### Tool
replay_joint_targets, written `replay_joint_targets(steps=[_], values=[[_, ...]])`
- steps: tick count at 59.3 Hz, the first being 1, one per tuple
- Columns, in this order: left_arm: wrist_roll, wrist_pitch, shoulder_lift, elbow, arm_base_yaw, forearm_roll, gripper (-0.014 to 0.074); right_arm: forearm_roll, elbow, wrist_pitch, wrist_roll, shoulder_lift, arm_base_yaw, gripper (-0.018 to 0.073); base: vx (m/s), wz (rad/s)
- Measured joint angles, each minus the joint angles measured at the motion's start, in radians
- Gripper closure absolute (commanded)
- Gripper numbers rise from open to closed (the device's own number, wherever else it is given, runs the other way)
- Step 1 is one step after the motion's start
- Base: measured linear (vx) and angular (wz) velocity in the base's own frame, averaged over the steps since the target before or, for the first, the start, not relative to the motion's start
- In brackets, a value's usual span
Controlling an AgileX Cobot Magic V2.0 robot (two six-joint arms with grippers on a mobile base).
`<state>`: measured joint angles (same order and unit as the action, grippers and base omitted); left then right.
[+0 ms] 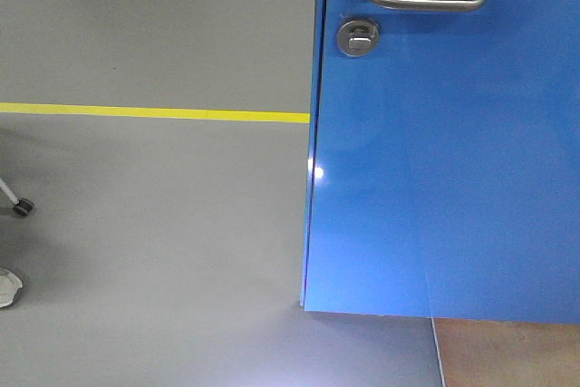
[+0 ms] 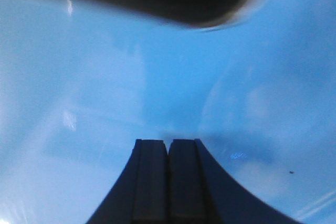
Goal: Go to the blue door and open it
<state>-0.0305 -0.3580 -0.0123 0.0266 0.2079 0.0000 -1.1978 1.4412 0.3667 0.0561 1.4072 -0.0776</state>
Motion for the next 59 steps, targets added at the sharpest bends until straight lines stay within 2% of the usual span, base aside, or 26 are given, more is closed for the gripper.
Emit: replay_joint_targets(steps=[6, 15, 21, 28, 34, 42, 53, 59], values=[[0.0, 0.0, 0.0, 0.0, 0.0, 0.0, 0.0526, 0.196, 0.0, 0.064, 0.079, -0.084, 0.012, 0.0557, 0.0, 0.0], [0.0, 0.0, 0.0, 0.0, 0.0, 0.0, 0.0526, 0.478, 0.0, 0.265, 0.101, -0.216, 0.013, 0.0557, 0.0, 0.0], [0.0, 0.0, 0.0, 0.0, 0.0, 0.0, 0.0526, 0.646, -0.057, 0.411, 0.061, -0.344, 0.013, 0.0557, 0.0, 0.0], [0.0, 0.0, 0.0, 0.0, 0.0, 0.0, 0.0526, 0.862, -0.231, 0.452, -0.03, -0.521, 0.013, 0.0557, 0.0, 0.0], [0.0, 0.0, 0.0, 0.0, 0.0, 0.0, 0.0526, 1.047, -0.421, 0.423, -0.082, -0.655, 0.013, 0.0557, 0.0, 0.0], [0.0, 0.0, 0.0, 0.0, 0.0, 0.0, 0.0526, 1.207, -0.646, 0.332, -0.116, -0.789, 0.013, 0.0557, 0.0, 0.0], [0.0, 0.0, 0.0, 0.0, 0.0, 0.0, 0.0526, 1.341, -0.922, 0.059, -0.127, -0.954, 0.013, 0.0557, 0.0, 0.0], [0.0, 0.0, 0.0, 0.0, 0.0, 0.0, 0.0526, 1.364, -1.072, -0.087, -0.13, -1.069, 0.013, 0.0557, 0.0, 0.0]])
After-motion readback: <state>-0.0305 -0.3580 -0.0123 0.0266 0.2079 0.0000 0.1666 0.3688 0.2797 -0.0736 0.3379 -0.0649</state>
